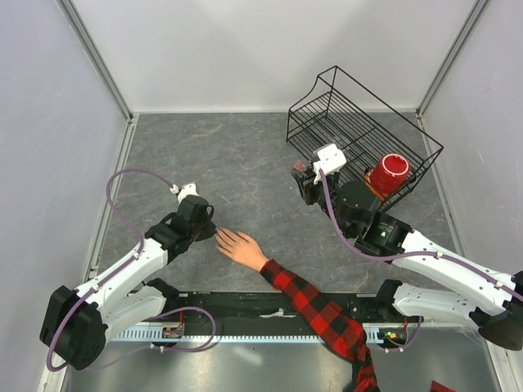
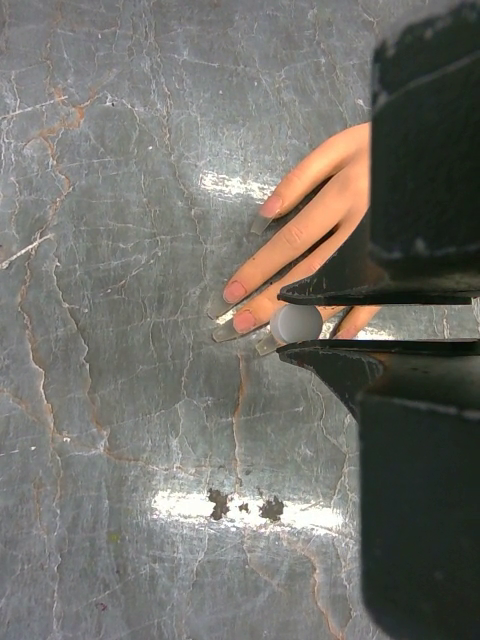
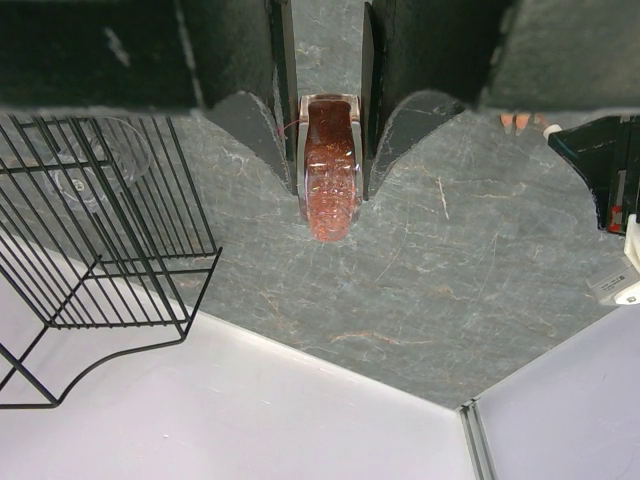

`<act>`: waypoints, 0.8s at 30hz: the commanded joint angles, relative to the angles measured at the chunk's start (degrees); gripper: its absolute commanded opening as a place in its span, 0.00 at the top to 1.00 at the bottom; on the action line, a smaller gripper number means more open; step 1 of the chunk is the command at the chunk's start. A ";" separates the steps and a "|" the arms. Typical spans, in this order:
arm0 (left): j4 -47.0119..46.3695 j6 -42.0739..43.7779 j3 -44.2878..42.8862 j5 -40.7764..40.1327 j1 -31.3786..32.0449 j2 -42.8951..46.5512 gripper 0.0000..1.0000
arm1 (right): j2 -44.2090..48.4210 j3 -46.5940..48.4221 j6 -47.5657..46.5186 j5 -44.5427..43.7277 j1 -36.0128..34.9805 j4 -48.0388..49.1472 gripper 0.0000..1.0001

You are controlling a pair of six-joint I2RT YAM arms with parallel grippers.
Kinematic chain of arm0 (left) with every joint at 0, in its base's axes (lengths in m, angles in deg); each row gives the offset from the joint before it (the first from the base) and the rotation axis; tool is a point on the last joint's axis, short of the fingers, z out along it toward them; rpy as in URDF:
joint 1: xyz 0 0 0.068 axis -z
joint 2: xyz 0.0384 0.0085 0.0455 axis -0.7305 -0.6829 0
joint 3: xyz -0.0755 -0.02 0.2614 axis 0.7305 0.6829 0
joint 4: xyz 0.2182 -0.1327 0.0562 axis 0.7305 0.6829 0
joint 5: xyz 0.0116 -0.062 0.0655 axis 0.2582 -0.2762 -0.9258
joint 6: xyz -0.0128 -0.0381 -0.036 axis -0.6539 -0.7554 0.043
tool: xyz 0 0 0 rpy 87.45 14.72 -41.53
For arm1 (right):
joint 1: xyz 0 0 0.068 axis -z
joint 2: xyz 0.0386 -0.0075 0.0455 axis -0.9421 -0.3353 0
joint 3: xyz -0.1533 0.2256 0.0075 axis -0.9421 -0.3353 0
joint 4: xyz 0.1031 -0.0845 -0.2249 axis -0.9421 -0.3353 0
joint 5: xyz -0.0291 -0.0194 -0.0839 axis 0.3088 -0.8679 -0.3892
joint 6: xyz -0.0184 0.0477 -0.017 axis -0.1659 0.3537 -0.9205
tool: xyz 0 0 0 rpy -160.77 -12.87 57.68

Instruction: Paint the nails

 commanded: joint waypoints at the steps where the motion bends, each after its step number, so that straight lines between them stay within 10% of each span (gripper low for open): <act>1: -1.72 -1.26 0.23 -0.35 -0.25 -0.43 0.98 | 0.08 1.39 0.18 0.53 0.38 2.27 1.00; 24: -1.71 -1.88 0.84 -0.36 -0.25 -1.84 0.98 | -0.71 1.65 0.44 1.85 0.55 1.83 1.00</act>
